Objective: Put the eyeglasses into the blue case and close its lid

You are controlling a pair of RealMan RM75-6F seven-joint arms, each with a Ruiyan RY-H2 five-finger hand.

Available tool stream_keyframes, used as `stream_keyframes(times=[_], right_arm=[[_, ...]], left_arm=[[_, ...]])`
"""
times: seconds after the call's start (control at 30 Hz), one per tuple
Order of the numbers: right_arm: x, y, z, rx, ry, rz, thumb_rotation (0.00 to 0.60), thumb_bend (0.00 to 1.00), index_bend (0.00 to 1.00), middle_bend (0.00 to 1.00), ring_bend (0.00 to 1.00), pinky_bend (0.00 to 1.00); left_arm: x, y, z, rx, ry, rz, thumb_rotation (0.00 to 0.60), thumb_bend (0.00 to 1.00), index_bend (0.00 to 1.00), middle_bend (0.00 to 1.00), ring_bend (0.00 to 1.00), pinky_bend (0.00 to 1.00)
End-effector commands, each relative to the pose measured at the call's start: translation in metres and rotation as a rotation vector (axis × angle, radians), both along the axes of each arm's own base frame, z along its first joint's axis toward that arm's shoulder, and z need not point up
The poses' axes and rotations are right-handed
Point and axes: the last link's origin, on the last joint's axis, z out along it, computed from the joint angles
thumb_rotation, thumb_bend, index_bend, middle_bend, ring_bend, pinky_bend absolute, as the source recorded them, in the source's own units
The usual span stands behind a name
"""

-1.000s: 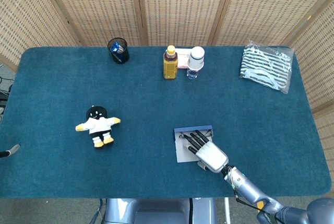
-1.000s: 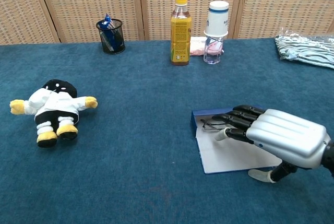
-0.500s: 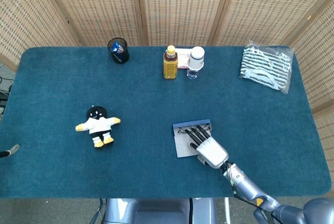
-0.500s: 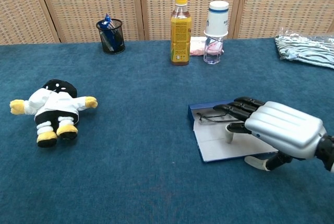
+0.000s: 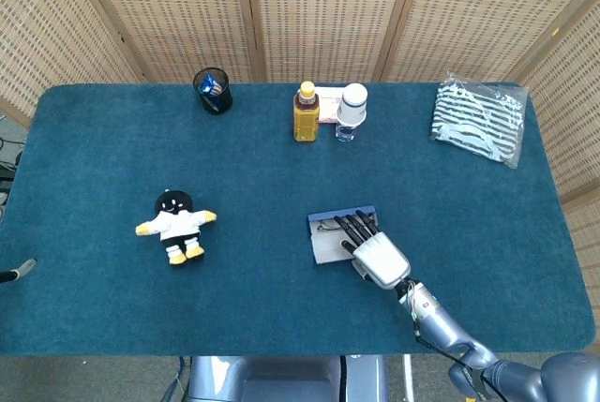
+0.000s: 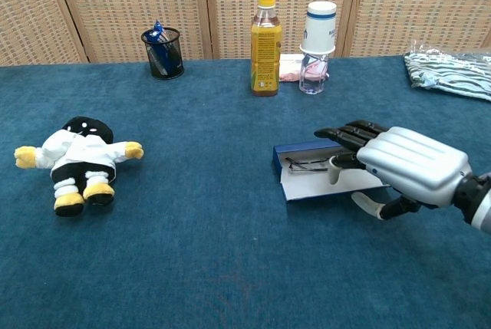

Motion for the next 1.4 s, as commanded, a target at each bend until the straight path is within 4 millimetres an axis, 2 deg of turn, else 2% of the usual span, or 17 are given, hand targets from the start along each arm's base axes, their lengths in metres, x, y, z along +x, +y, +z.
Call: stream_keyframes(times=[0.03, 0.37, 0.7, 0.9, 1.17, 1.4], right_arm=[[0.003, -0.007, 0.002, -0.014, -0.007, -0.007, 0.600, 0.57, 0.36, 0.00, 0.00, 0.03], [0.002, -0.010, -0.010, 0.004, 0.045, -0.006, 0.600, 0.57, 0.40, 0.00, 0.00, 0.03], [0.000, -0.015, -0.007, -0.013, 0.019, -0.016, 0.600, 0.57, 0.64, 0.00, 0.00, 0.03], [-0.004, -0.013, -0.005, -0.011, 0.007, -0.013, 0.600, 0.57, 0.67, 0.00, 0.00, 0.03], [-0.007, -0.001, 0.015, -0.006, -0.023, 0.032, 0.600, 0.57, 0.68, 0.00, 0.00, 0.03], [-0.020, 0.019, 0.042, 0.020, -0.007, 0.070, 0.600, 0.57, 0.68, 0.01, 0.00, 0.03]], left_arm=[[0.000, 0.001, 0.000, -0.002, 0.000, 0.000, 0.600, 0.00, 0.00, 0.00, 0.00, 0.00], [0.000, 0.000, 0.000, -0.001, -0.002, 0.000, 0.600, 0.00, 0.00, 0.00, 0.00, 0.00], [0.000, 0.000, 0.001, 0.001, -0.007, 0.000, 0.600, 0.00, 0.00, 0.00, 0.00, 0.00], [0.000, -0.001, 0.001, -0.001, -0.006, -0.002, 0.600, 0.00, 0.00, 0.00, 0.00, 0.00], [0.000, -0.001, 0.001, 0.000, -0.009, -0.004, 0.600, 0.00, 0.00, 0.00, 0.00, 0.00], [0.001, -0.002, 0.002, 0.000, -0.009, -0.006, 0.600, 0.00, 0.00, 0.00, 0.00, 0.00]])
